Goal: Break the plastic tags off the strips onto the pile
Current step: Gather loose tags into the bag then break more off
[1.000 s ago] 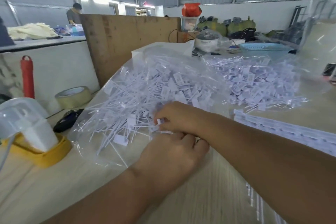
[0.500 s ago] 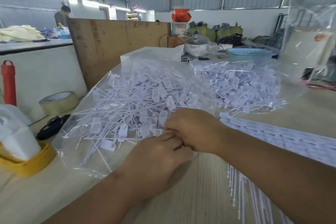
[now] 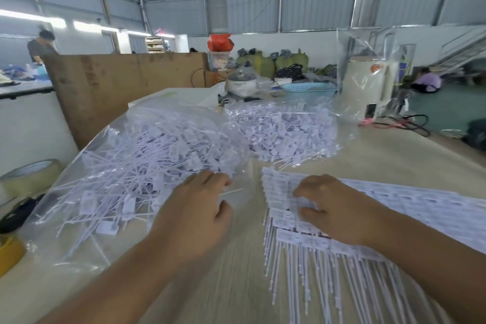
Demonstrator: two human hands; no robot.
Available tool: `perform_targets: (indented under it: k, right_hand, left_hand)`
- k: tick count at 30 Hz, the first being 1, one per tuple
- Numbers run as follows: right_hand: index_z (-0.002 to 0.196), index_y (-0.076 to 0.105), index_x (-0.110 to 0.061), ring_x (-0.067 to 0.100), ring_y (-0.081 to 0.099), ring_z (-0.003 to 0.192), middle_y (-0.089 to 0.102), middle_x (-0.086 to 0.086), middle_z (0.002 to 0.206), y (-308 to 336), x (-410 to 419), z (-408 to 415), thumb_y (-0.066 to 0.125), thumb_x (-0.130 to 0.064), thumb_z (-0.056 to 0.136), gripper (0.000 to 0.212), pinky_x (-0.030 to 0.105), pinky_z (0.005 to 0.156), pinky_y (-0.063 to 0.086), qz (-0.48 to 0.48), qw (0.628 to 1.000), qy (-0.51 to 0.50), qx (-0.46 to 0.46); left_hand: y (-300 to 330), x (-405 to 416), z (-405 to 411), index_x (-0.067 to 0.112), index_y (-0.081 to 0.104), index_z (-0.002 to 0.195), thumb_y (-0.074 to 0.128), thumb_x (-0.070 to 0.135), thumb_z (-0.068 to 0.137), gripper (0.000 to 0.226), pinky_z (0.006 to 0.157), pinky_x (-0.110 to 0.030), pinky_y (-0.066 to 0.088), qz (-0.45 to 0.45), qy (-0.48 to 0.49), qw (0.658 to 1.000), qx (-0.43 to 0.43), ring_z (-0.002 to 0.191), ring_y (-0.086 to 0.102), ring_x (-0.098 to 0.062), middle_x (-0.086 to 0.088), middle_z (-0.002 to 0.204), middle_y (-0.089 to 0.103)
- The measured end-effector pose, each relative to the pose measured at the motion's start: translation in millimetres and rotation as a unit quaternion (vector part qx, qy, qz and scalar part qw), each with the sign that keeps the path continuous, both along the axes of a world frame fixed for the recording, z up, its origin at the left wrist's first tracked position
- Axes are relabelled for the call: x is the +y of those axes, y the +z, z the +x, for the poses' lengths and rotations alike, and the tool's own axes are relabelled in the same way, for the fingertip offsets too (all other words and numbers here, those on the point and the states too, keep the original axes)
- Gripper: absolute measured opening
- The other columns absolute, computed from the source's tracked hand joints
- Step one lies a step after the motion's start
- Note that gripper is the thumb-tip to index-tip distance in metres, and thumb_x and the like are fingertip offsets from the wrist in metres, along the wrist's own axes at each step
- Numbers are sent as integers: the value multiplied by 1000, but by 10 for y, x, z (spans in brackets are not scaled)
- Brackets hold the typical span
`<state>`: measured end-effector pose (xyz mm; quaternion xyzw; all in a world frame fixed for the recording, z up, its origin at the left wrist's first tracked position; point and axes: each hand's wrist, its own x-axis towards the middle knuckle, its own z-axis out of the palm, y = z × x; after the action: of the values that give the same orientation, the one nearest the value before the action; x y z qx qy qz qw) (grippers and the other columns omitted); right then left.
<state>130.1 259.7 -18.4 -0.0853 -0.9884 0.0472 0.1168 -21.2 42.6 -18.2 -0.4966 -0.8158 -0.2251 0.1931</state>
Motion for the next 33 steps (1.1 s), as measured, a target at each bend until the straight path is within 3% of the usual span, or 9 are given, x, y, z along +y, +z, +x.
perform_targets:
  k: [5, 8, 11, 16, 21, 25, 29, 31, 33]
  right_hand:
    - [92, 64, -17, 10, 51, 83, 53, -5, 91, -80, 45, 339, 49, -34, 98, 23, 27, 78, 39, -38, 999, 10, -8]
    - [111, 66, -20, 7, 48, 101, 56, -8, 106, -49, 12, 467, 52, -36, 98, 25, 23, 91, 39, -47, 998, 5, 49]
    - [118, 65, -27, 0, 40, 107, 53, -16, 111, -46, -34, 553, 56, -39, 95, 27, 5, 91, 26, -87, 994, 29, 58]
    - [124, 58, -31, 8, 34, 117, 45, -15, 122, -144, -39, 545, 54, -52, 93, 38, 27, 102, 31, -50, 998, 16, -16]
    - [100, 64, -29, 2, 41, 103, 53, -15, 102, -99, -1, 577, 57, -52, 91, 26, 19, 88, 36, -92, 995, 33, 0]
    - [88, 63, -28, -5, 42, 95, 53, -18, 89, -123, -35, 600, 57, -47, 92, 20, 13, 78, 35, -111, 993, 36, 18]
    - [96, 64, -24, -5, 43, 96, 53, -17, 96, -171, -52, 582, 57, -46, 93, 23, 17, 84, 40, -106, 994, 28, 24]
    - [109, 62, -23, -6, 43, 99, 52, -17, 103, -197, -57, 575, 55, -45, 94, 27, 18, 86, 39, -110, 993, 23, 38]
    - [130, 51, -24, -5, 39, 117, 46, -17, 125, -201, -57, 560, 53, -38, 97, 36, 13, 99, 32, -117, 988, 4, 101]
  left_hand:
    - [41, 522, 314, 22, 57, 112, 46, 34, 93, 25, 81, -34, 48, -31, -30, 999, -4, 97, 58, -19, 3, 104, 58]
    - [-23, 816, 431, 24, 56, 109, 47, 40, 94, 24, 81, -35, 49, -79, -38, 994, -63, 95, 57, -19, 5, 103, 57]
    - [-136, 891, 485, 29, 60, 95, 52, 37, 89, 13, 77, -33, 49, -77, -101, 987, -96, 84, 54, -12, 11, 87, 50]
    - [-296, 807, 313, 32, 64, 85, 64, 34, 83, 3, 68, -17, 42, -70, -158, 973, -156, 77, 54, 1, 12, 82, 51]
    - [-355, 868, 258, 36, 58, 92, 57, 56, 86, 21, 62, -22, 40, -26, -54, 981, -187, 76, 52, 2, 17, 85, 52]
    - [-328, 935, 329, 29, 55, 77, 56, 38, 92, 17, 62, -26, 46, -22, 14, 990, -141, 72, 54, -4, 13, 78, 55]
    - [-224, 908, 432, 19, 45, 76, 47, 25, 94, 19, 73, -31, 45, 21, 14, 999, -48, 86, 47, -14, 6, 87, 48]
    - [-171, 864, 516, 19, 45, 76, 46, 27, 94, 20, 62, -31, 43, 57, -2, 995, -84, 76, 50, -14, 5, 83, 49]
    - [-143, 814, 607, 22, 47, 76, 46, 28, 94, 20, 52, -29, 39, 67, -40, 986, -149, 60, 50, -12, 6, 73, 53]
